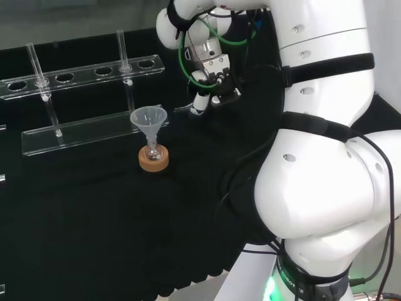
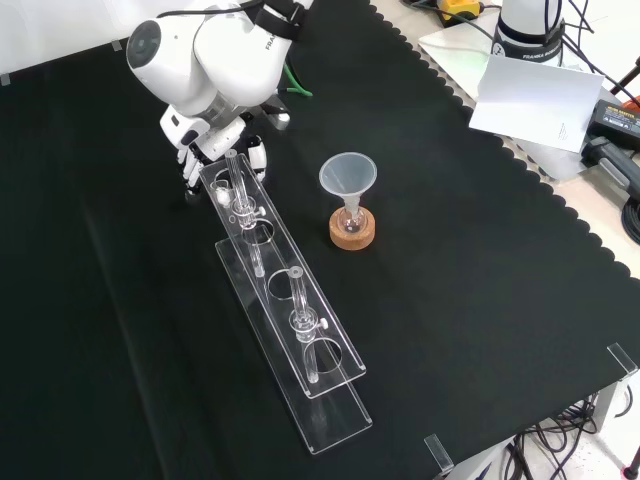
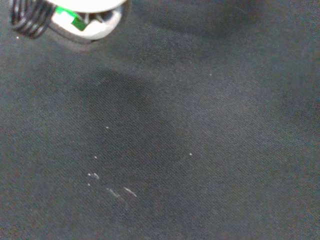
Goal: Pick up the weighing funnel.
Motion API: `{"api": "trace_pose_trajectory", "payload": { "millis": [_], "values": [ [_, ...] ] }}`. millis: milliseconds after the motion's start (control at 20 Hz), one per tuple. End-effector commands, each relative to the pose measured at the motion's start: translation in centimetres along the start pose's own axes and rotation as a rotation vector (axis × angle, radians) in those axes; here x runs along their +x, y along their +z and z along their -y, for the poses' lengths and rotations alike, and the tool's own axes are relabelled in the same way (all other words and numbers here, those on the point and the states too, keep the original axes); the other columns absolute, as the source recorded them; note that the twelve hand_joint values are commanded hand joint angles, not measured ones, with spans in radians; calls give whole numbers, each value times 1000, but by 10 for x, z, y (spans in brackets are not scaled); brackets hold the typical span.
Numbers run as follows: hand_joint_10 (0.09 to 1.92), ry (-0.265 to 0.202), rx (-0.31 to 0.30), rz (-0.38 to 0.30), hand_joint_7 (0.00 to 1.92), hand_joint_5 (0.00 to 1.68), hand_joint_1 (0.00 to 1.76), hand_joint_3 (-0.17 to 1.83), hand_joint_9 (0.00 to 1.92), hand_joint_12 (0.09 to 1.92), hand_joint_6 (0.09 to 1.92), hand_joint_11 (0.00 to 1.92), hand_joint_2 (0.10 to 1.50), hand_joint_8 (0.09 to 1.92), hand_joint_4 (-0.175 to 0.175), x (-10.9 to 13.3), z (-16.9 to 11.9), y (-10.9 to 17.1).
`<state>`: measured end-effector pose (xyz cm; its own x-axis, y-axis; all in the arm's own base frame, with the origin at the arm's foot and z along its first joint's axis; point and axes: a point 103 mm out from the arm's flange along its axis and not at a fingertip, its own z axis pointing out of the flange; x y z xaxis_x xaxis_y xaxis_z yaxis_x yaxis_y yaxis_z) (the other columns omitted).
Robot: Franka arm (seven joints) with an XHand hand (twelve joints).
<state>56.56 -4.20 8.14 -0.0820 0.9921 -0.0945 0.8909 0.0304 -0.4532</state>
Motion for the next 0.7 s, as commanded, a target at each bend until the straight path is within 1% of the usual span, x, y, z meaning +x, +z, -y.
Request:
{"api": "trace_pose_trajectory", "payload": {
  "millis": [50, 200, 250, 350, 600, 700],
  "values": [
    [501, -11, -14, 8, 414, 578, 916, 515, 733, 1241, 496, 499, 583, 653, 0, 3, -2, 0],
    [502, -9, -18, 16, 414, 587, 915, 517, 735, 1242, 515, 502, 585, 654, 3, 3, -2, 2],
    [502, -13, -18, 2, 415, 596, 915, 518, 735, 1242, 521, 505, 587, 654, 4, -10, -2, 3],
    [502, -10, -28, 7, 415, 610, 914, 520, 736, 1243, 533, 509, 590, 655, 7, -14, -2, 3],
    [503, -3, -31, 19, 415, 637, 916, 523, 737, 1240, 559, 514, 597, 656, 12, 5, -5, 2],
    [503, -3, -31, 15, 416, 642, 917, 524, 737, 1239, 567, 515, 598, 657, 13, 5, -6, 4]
  ]
}}
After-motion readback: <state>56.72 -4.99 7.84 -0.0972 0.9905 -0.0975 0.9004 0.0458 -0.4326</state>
